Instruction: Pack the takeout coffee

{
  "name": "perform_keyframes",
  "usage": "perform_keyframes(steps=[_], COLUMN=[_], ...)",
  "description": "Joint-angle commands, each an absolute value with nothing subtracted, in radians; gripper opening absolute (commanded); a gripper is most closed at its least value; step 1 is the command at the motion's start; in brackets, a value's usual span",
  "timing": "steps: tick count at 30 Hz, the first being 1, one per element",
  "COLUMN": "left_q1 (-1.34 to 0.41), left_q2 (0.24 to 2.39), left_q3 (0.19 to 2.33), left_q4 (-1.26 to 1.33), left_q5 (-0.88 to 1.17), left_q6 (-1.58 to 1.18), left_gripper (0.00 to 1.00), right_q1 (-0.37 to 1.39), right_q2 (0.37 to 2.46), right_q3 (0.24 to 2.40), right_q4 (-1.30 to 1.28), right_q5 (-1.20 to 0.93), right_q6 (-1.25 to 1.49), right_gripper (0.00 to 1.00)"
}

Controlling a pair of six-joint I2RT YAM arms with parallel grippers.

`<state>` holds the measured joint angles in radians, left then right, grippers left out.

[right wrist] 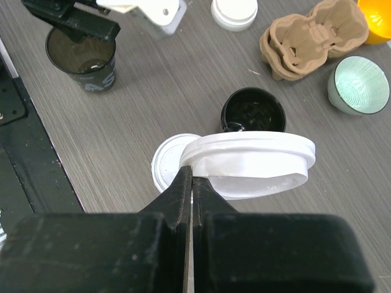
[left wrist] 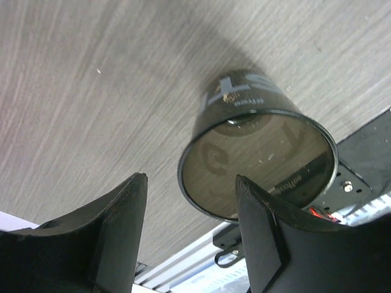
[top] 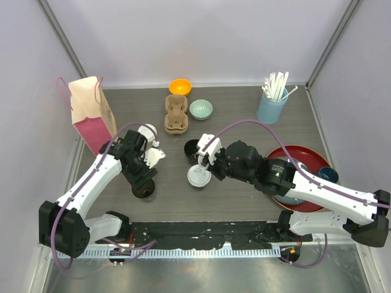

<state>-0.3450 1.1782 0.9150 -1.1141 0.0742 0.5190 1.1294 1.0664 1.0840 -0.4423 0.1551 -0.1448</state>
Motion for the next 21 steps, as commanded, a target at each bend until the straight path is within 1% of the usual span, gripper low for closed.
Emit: perform_keyframes(steps=[1,3,4,6,7,9,10,14,18,21], left_q1=[-0.344,-0.344,-0.344,-0.344,-0.344,-0.344,-0.345,-0.377,-0.504,-0.529], left_q2=[1.184,1.206,1.215,1.232,1.233,1.227,1.226,1.218,1.284,1.353], left_q3=[0.92,0.911,0.907,0.888,0.884,0.885,0.891,0.949,1.005,1.071], left_q4=[-1.003,-1.002,-1.0,-0.999,-0.997,-0.994,-0.993,-0.934,-0.887,-0.902], left_q5=[0.083,0.11,0.115,0.135,0.146,0.176,0.199,0.193,0.118,0.175], left_q6=[0.488,0.482,0.482,0.474,0.466,0.44,0.43,0.338,0.281,0.253], left_gripper=[0.6,0.55,0.46,0.36,0.24,0.11,0.0,0.0,0.0,0.0], right_q1=[1.127,1.127,1.129,1.129,1.127,1.127,1.127,1.129,1.127,1.129], right_q2=[1.081,1.083,1.085,1.085,1.083,1.077,1.075,1.066,1.084,1.112], right_q3=[1.121,1.124,1.126,1.138,1.141,1.153,1.158,1.17,1.2,1.232], right_q4=[-0.454,-0.468,-0.474,-0.497,-0.502,-0.517,-0.522,-0.54,-0.577,-0.618], right_q5=[0.153,0.152,0.15,0.153,0.167,0.176,0.178,0.19,0.19,0.187], right_q6=[-0.156,-0.16,-0.161,-0.16,-0.152,-0.141,-0.135,-0.135,-0.127,-0.132], right_gripper=[0.01,0.01,0.01,0.01,0.01,0.01,0.01,0.01,0.01,0.01])
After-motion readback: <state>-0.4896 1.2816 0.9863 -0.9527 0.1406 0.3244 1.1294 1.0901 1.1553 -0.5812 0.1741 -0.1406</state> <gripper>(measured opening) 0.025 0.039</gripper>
